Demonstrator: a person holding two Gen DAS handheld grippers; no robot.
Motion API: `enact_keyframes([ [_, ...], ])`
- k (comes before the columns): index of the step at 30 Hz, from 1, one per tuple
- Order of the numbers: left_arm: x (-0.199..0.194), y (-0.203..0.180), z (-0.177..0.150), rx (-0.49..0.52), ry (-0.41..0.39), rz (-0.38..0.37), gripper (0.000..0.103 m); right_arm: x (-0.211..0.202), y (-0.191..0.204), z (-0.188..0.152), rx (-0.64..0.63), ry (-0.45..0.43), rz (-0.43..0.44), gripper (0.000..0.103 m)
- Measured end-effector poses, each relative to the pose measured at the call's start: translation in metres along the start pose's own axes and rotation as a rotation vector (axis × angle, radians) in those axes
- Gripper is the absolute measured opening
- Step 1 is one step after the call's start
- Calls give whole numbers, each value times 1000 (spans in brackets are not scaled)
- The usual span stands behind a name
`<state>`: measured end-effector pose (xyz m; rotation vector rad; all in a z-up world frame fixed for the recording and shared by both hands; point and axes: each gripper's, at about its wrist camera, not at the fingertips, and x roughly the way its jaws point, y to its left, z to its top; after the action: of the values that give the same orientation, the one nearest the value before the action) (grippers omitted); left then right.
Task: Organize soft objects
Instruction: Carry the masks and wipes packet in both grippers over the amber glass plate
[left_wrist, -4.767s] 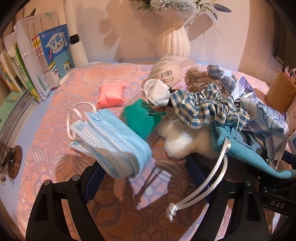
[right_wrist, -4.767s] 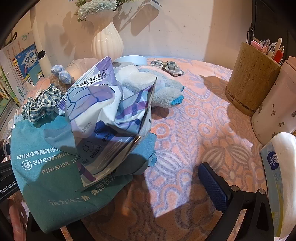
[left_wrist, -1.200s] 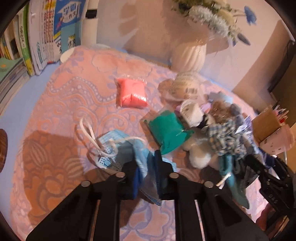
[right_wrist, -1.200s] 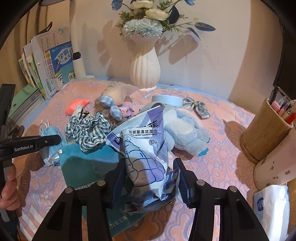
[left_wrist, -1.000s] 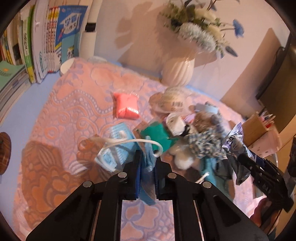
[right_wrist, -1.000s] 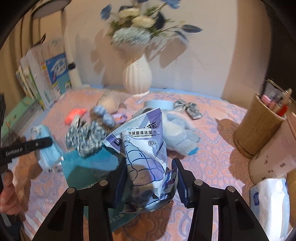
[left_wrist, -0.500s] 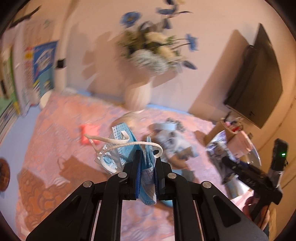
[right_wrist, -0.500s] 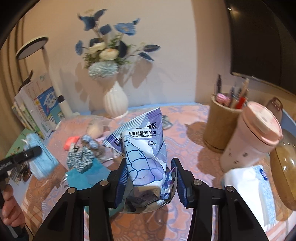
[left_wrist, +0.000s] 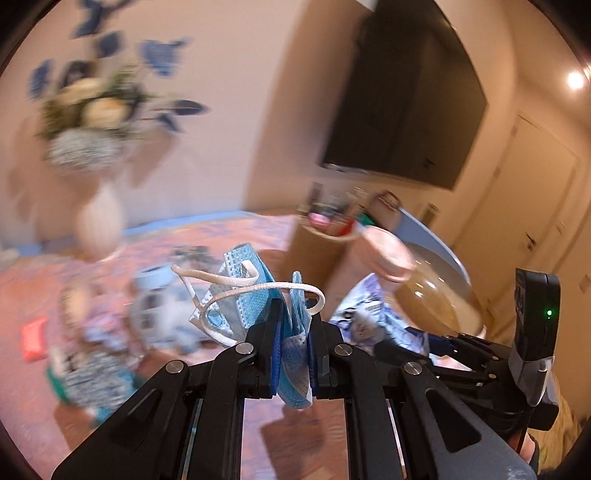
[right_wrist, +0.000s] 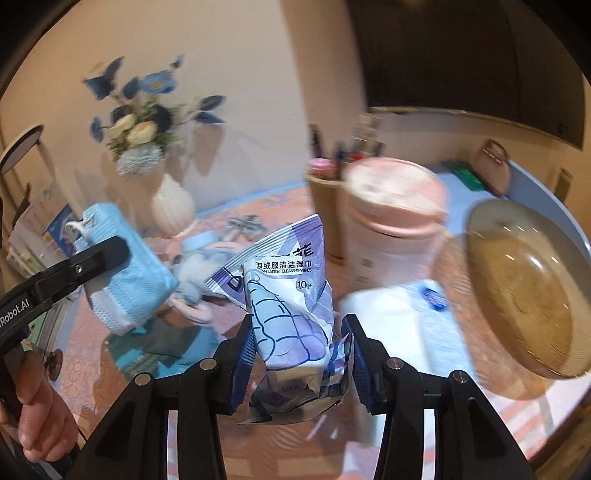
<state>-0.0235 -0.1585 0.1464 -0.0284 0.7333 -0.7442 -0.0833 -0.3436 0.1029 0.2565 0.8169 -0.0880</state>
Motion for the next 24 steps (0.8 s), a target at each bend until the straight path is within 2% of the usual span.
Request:
enact_keyframes([
  [6,45,-57,3,94,68,-92,9,-17,-42,-2,43,0,-74,46],
  [12,72,-98,6,152,108,-158,9,-38,-80,-1,89,-32,-136,46],
  [20,104,-147,13,236,133,-236,8,-52,-127,5,165,-50,-145,46],
  [24,120,-164,18,255,152,-299,8,-58,-146,11,197,-70,-163,45],
])
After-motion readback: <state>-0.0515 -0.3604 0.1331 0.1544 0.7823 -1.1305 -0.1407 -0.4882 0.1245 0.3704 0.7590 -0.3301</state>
